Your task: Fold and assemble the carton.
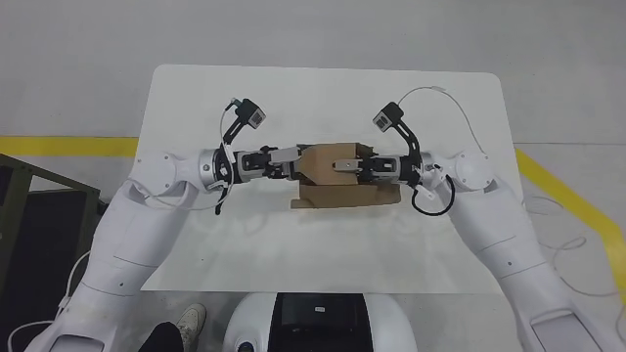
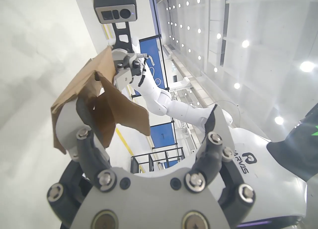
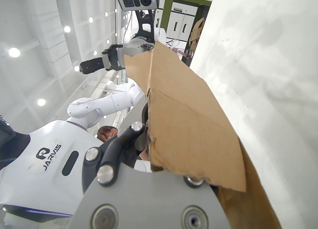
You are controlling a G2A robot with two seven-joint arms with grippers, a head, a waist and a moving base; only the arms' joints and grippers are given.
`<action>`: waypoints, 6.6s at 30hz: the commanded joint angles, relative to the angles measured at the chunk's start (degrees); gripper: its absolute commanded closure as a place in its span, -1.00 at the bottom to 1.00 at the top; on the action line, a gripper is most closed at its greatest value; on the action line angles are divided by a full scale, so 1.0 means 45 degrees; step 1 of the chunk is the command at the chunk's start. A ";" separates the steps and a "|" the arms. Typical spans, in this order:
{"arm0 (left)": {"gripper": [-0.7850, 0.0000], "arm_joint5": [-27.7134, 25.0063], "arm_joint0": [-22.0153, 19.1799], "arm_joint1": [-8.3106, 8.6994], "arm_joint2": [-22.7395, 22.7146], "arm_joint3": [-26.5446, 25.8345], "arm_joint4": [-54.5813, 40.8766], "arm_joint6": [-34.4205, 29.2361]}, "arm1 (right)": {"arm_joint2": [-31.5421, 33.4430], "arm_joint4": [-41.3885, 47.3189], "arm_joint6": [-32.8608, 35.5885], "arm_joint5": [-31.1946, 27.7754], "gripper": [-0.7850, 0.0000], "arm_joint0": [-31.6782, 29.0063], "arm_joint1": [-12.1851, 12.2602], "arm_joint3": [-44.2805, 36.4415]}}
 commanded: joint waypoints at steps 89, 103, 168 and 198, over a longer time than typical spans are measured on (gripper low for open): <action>-1.00 0.0678 0.0243 0.0015 0.0395 -0.1117 -0.0288 -0.0740 | 0.0731 -0.0641 -0.2921 0.0185 1.00 -0.0935 -0.0088 -0.1100; -1.00 0.0826 -0.0035 -0.0042 0.0724 -0.0789 -0.0151 -0.0822 | 0.0648 -0.0681 -0.3158 0.0536 1.00 -0.1183 -0.0139 -0.1468; -1.00 -0.1912 0.0529 0.0230 -0.0949 0.0584 0.1319 0.0940 | 0.1619 -0.0457 -0.0051 0.1274 1.00 -0.0815 0.0119 -0.0971; -1.00 -0.6897 0.0784 0.0057 -0.0992 0.0782 0.6072 0.5717 | 0.1734 -0.0144 -0.0008 0.1468 1.00 -0.0870 0.0145 -0.1029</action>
